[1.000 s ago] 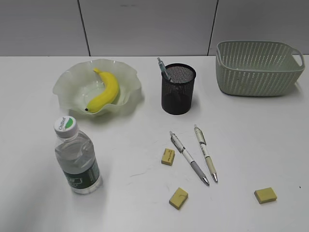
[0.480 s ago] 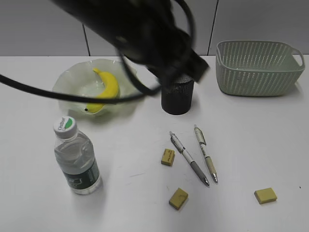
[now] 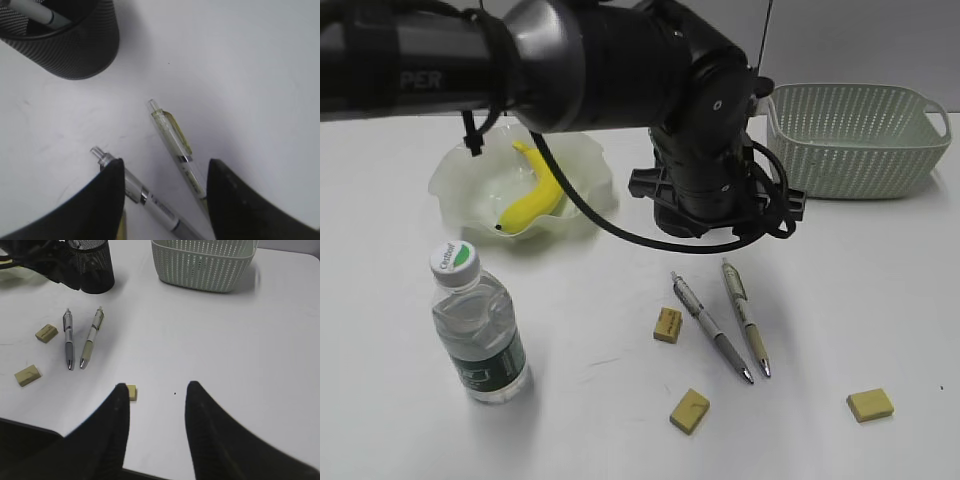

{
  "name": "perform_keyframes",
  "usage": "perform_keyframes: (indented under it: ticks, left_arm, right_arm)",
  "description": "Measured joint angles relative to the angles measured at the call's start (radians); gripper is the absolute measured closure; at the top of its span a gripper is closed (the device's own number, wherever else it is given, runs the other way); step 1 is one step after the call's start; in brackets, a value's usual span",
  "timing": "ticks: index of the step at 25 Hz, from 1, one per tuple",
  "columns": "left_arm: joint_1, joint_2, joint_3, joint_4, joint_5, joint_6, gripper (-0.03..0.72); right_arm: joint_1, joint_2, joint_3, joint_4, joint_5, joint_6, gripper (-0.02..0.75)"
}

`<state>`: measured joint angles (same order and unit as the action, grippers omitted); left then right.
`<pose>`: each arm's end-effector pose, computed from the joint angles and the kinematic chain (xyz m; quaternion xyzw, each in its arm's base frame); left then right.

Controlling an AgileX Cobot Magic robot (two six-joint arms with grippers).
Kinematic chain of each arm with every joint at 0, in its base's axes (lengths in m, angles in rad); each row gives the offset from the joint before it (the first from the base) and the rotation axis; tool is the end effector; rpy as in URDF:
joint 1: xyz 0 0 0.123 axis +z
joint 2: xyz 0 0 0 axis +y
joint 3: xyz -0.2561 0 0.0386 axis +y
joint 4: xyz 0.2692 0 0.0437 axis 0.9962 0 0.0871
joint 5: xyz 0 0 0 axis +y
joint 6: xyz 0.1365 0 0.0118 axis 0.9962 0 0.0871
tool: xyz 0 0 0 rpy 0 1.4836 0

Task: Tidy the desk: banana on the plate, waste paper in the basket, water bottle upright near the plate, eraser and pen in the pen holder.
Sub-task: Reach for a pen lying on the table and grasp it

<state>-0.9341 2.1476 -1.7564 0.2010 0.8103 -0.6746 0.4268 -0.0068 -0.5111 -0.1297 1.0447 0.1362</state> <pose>0.3123 -0.3890 0.1332 0.1759 0.9544 -0.1022 0.2184 0.0785 0.0189 0.2735 -0.1195 0.8340 0.0864 0.5317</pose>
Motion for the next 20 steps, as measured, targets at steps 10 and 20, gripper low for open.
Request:
perform_keyframes:
  ticks: [10, 20]
  left_arm:
    - [0.033, 0.132, -0.018, -0.012, 0.020, -0.318, 0.286]
    - [0.033, 0.195, -0.019, -0.003, 0.030, -0.415, 0.357]
  right_arm:
    - [0.000, 0.000, 0.000, 0.000, 0.000, 0.000, 0.437]
    - [0.000, 0.000, 0.000, 0.000, 0.000, 0.000, 0.438]
